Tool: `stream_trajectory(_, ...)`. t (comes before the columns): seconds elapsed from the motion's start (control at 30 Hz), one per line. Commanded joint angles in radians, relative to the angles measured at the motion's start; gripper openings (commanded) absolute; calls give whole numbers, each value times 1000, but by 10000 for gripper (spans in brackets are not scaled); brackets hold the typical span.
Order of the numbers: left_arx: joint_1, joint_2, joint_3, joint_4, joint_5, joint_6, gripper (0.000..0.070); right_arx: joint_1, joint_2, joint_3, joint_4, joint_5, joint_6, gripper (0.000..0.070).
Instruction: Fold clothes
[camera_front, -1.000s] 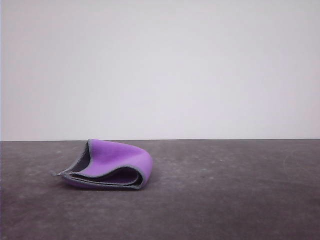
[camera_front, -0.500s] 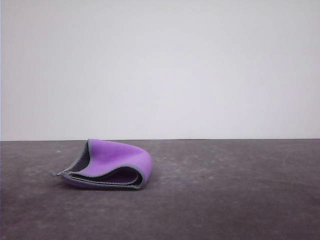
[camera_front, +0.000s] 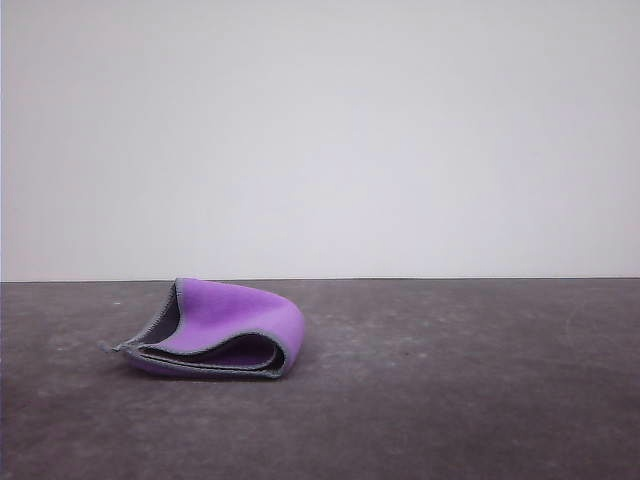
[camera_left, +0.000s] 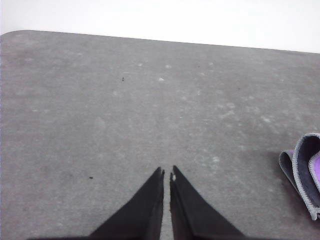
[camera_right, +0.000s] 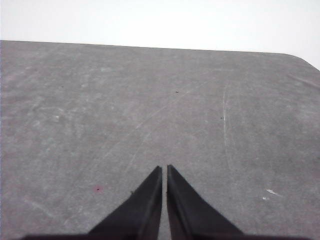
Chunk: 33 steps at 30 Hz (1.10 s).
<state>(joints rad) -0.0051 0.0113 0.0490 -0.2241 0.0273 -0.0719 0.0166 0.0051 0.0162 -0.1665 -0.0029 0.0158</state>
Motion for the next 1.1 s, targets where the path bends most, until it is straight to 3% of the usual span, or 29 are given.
stream_trajectory(0.0, -2, 0, -18, -8, -2, -5, 23, -1, -2, -5, 14, 4, 11, 16)
stream_trajectory(1.07, -2, 0, -18, -8, -2, -5, 23, -1, -2, -5, 14, 4, 11, 16)
